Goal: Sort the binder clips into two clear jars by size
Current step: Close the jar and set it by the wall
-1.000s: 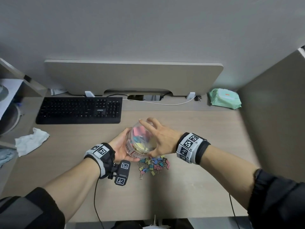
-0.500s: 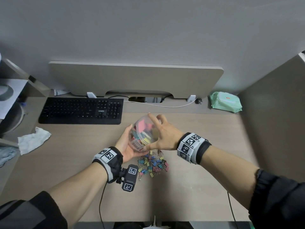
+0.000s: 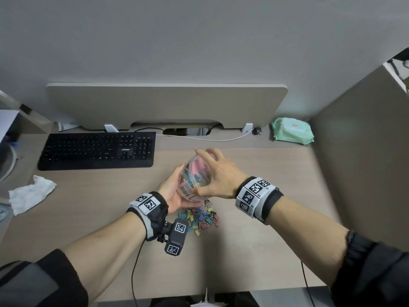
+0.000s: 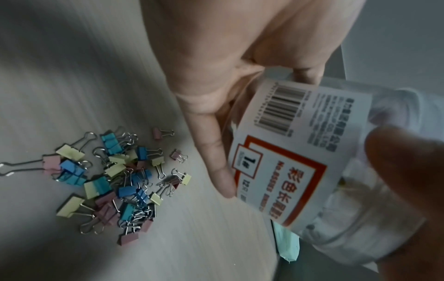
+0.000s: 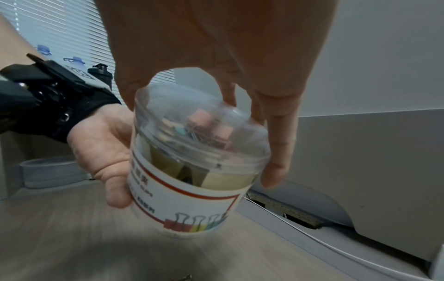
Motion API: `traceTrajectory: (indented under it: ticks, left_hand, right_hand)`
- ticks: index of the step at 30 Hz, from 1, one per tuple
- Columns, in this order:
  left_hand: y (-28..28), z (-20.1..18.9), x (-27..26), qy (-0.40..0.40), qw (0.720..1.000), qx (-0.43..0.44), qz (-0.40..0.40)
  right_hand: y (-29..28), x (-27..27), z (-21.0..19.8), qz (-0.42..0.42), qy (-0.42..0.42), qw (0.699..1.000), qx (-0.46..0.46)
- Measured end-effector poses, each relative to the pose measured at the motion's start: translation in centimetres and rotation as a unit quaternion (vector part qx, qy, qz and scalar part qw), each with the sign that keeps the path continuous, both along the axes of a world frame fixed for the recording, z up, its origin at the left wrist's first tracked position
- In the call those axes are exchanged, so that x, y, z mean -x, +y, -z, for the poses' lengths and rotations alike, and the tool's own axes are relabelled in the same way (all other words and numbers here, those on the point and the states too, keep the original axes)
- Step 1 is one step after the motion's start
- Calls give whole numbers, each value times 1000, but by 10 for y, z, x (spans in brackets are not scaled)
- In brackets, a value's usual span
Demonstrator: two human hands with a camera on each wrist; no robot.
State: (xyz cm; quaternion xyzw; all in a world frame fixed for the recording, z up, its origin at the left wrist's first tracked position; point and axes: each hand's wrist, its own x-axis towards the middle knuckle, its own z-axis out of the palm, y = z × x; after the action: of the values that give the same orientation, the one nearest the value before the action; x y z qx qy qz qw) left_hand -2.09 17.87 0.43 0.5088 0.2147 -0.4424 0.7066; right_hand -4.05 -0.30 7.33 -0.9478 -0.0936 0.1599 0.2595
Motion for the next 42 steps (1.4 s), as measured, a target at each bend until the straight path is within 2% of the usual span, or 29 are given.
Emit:
traceTrajectory:
  ticks: [7, 12, 17, 21, 25, 28, 33, 37, 42]
  left_hand:
    - [-21, -2, -1, -4, 1000, 9, 19]
    - [-52, -2, 2, 21, 998, 7, 60]
    - [-92, -1, 12, 20, 994, -12, 107]
    - [-130, 0, 17, 5, 991, -12, 136]
    - [-175, 3, 17, 30, 981, -3, 191]
    - [-205, 10, 17, 35, 971, -43, 233]
    - [-236, 33, 15, -13, 967, -191, 167]
    - [-251, 37, 13, -80, 960, -248, 102]
    - [-262, 38, 11, -138, 947, -276, 92]
  right_hand:
    - [-22, 11, 5, 54, 3, 998, -16]
    - [-48, 27, 18, 85, 18, 996, -20]
    - [-89, 45, 22, 105, 33, 994, -25]
    - [-128, 63, 23, 165, 39, 985, -40]
    - [-171, 82, 37, 224, 63, 971, -58]
    - [-198, 92, 48, 257, 72, 963, -49]
    - [-249, 104, 69, 277, 69, 956, 71]
    - [-285, 109, 87, 301, 73, 939, 149]
    - [-304, 108, 109, 311, 73, 928, 190]
